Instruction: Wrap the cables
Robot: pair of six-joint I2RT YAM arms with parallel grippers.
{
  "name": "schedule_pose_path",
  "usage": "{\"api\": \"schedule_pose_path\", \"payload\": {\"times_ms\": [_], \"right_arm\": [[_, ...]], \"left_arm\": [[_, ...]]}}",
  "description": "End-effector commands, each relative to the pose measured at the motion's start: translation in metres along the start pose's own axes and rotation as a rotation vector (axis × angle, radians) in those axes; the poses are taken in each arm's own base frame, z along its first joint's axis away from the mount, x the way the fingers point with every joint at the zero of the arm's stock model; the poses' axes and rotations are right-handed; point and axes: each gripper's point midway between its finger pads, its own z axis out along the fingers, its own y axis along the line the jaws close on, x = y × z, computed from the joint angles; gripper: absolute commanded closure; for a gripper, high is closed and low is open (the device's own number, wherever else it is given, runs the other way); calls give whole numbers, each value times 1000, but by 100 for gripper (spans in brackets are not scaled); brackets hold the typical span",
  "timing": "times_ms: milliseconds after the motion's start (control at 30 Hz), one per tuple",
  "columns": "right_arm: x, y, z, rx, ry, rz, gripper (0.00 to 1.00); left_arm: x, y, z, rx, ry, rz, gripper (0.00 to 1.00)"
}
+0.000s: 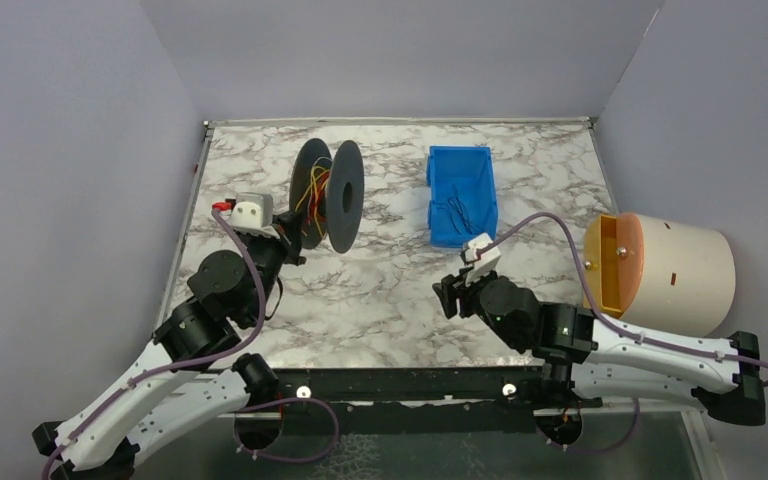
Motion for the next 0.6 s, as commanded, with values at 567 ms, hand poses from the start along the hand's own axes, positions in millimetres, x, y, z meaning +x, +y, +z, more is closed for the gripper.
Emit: {"api": "schedule_pose_path", "payload": {"times_ms": [567], "right_arm": [[90,-16,52,-15,348,148,33]], "left_arm": [[-8,26,44,-262,111,519,100]]}}
